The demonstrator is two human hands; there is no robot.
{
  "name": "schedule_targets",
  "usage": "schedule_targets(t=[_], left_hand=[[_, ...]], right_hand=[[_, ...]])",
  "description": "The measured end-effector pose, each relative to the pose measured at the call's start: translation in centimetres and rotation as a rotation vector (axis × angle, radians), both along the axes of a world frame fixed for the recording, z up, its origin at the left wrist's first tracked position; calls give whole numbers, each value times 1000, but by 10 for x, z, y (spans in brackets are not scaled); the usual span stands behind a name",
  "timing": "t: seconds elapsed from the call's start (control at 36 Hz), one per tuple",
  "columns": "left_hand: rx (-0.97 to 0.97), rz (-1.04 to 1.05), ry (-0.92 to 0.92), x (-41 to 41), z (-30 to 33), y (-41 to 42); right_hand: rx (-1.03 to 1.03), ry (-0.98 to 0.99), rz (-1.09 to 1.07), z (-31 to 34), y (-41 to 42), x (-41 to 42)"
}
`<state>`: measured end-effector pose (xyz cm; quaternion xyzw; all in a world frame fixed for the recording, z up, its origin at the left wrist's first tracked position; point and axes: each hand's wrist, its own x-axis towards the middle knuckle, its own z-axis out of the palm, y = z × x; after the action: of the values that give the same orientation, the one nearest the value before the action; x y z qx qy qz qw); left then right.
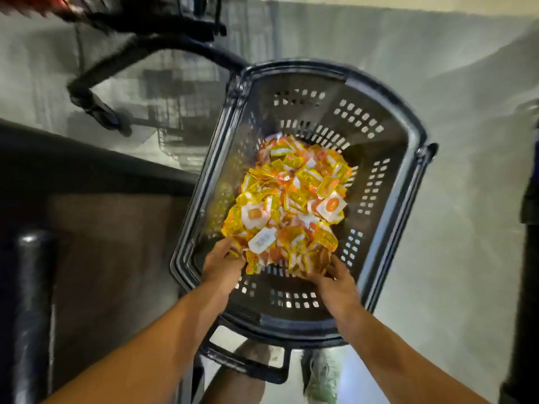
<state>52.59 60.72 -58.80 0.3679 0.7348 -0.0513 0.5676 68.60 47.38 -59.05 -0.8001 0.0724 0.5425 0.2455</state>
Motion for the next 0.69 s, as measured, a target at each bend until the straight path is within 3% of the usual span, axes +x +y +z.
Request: schedule_targets(t=[0.14, 0.22, 0.42, 0.69], left_hand=[[63, -238, -106, 3, 87, 5], [129, -377, -124, -2, 150, 0], [311, -465, -122, -14, 306, -39], [689, -598, -107, -63, 468, -161]], right_hand=[[101, 6, 327, 65, -5, 16], [158, 6, 347, 114, -8, 26], [277, -239, 646, 269, -24, 38], [561, -259, 812, 451, -127, 31]])
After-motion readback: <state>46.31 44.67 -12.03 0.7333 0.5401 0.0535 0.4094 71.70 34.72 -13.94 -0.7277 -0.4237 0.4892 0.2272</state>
